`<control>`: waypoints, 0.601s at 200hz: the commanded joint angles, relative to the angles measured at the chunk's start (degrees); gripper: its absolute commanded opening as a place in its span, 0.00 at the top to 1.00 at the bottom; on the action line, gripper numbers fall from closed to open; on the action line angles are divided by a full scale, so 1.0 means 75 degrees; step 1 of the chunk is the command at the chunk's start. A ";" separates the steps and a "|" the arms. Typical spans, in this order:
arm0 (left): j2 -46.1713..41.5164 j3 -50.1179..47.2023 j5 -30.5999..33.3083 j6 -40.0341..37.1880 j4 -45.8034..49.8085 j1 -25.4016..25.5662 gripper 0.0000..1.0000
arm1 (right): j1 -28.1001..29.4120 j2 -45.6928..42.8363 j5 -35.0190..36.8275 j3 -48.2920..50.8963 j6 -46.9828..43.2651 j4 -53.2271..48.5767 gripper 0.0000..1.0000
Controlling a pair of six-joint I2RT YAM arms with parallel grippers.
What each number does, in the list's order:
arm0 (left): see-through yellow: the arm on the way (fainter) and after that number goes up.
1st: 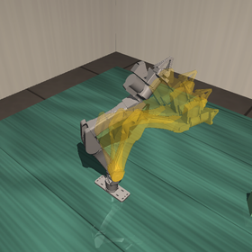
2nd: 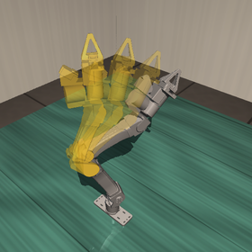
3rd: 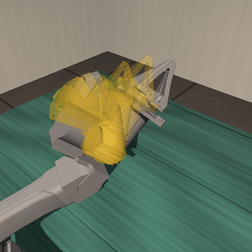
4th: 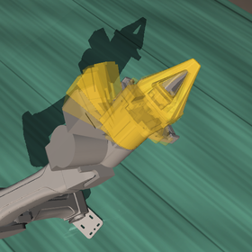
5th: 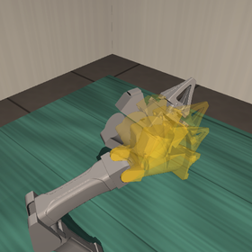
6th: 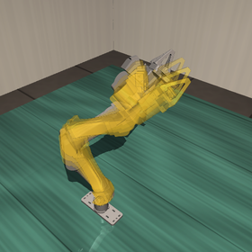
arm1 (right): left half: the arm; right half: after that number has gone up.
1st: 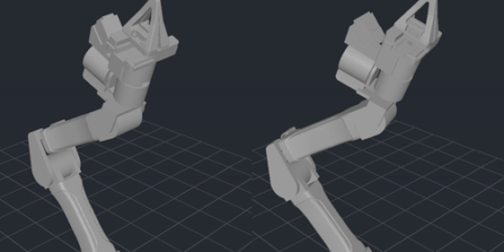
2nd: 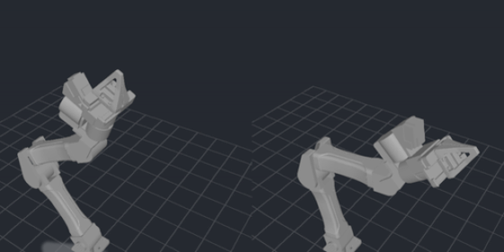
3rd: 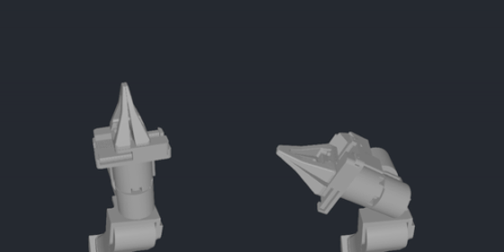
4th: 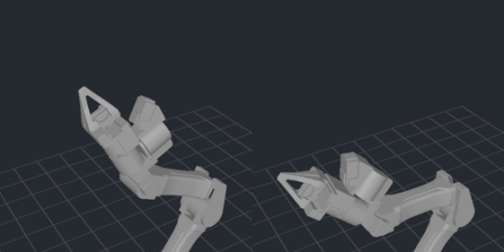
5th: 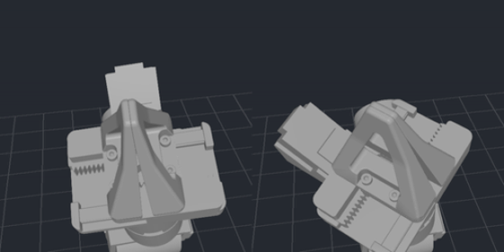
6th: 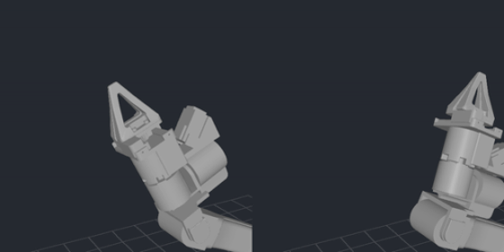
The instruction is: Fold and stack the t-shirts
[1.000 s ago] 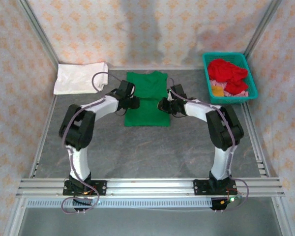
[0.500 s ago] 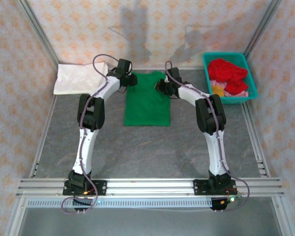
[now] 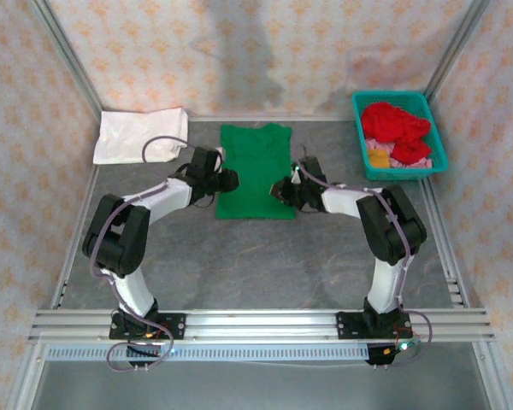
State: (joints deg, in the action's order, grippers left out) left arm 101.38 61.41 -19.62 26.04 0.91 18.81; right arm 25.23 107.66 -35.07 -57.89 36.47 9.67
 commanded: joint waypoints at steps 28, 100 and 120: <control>0.0007 -0.1652 -0.0195 0.0568 -0.1261 0.0011 0.71 | 0.0028 -0.0003 -0.0204 0.0994 0.0377 0.0972 0.84; -0.0536 -0.2922 0.0522 0.0813 -0.0542 0.0024 0.73 | 0.0168 -0.0569 0.0299 0.1857 0.0306 0.0436 0.84; -0.0927 -0.3263 0.0399 0.0950 -0.0416 0.0080 0.73 | 0.0266 -0.0921 0.0464 0.2168 0.0310 0.0213 0.84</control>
State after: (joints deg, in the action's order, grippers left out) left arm 96.29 41.17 -19.31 31.24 -10.87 19.14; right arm 26.41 103.50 -35.51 -45.21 38.98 18.22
